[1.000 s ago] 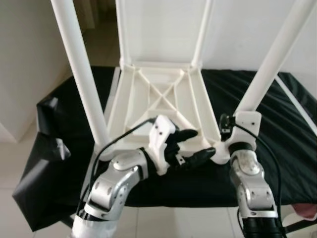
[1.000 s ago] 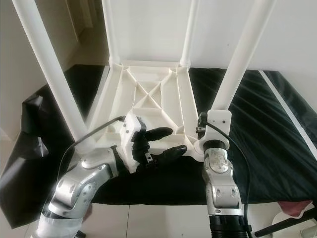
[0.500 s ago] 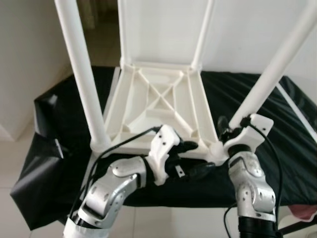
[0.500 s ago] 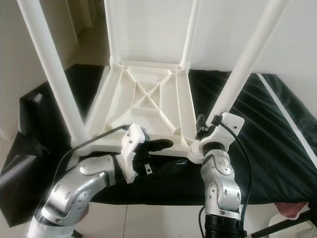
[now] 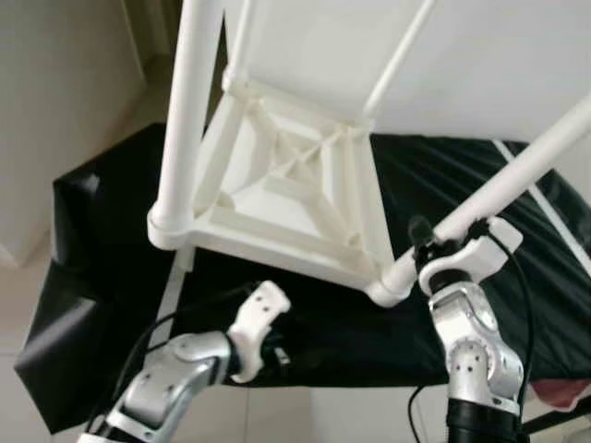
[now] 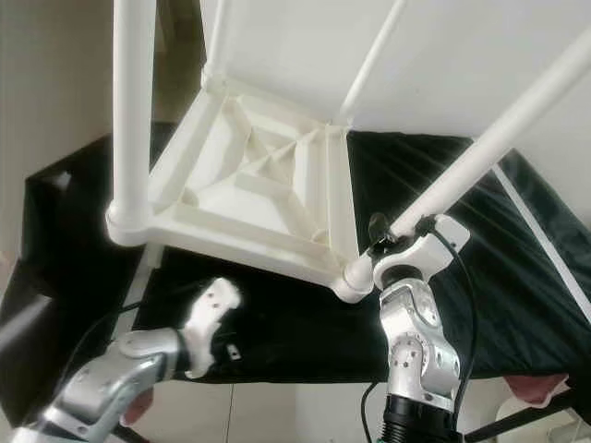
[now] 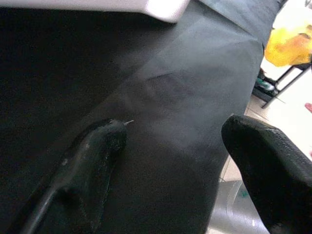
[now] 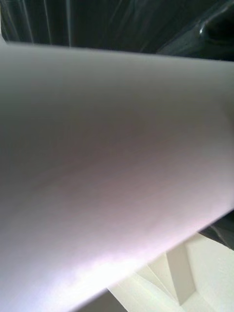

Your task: Building children table

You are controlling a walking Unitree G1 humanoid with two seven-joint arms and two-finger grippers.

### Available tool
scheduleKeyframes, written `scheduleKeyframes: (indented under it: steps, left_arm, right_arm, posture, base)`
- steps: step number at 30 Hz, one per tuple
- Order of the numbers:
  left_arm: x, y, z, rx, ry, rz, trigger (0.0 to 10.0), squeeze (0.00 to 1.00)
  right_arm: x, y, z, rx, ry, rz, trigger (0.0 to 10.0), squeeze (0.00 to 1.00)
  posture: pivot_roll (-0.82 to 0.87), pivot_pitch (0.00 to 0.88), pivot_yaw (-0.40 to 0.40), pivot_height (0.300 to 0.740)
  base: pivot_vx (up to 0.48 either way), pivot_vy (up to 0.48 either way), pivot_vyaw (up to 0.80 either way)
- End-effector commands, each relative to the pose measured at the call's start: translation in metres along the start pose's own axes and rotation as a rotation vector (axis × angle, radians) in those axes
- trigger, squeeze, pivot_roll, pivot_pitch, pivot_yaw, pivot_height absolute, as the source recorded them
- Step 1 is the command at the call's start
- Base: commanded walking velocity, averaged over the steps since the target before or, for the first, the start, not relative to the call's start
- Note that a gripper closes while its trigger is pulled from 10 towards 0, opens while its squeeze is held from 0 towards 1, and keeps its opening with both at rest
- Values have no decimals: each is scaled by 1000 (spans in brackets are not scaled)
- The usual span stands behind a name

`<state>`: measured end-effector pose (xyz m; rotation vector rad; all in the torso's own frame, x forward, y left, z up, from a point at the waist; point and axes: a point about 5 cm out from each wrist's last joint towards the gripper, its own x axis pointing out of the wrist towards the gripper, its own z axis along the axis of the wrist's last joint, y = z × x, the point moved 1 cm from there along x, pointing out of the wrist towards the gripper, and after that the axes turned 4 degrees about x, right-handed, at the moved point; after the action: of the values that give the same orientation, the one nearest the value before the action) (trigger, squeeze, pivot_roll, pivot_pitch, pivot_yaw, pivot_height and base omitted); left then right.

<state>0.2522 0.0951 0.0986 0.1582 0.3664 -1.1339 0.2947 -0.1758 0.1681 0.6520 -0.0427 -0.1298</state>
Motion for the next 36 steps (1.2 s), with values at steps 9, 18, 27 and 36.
scheduleKeyframes:
  steps: [9, 18, 27, 36]
  left_arm:
    - [-66, 130, 19, 109, 113, 586, 10000, 0]
    - [-55, 158, 97, 146, -115, 732, 10000, 0]
    - [5, 110, 141, 212, -378, 343, 10000, 0]
    - [33, 66, 175, 268, -526, 80, 10000, 0]
  right_arm:
    - [-4, 18, -17, 264, 90, 80, 10000, 0]
    - [-4, 22, -16, 483, 101, 112, 10000, 0]
    - [-5, 19, -24, 754, 133, 127, 10000, 0]
    - [-2, -5, -47, 1053, 154, 122, 10000, 0]
  posture:
    - [40, 0, -19, 740]
    - [34, 0, -6, 740]
    - [24, 0, 4, 740]
    - [43, 0, -11, 740]
  base:
    - [0, 0, 0]
    - [0, 0, 0]
    - [0, 0, 0]
    - [0, 0, 0]
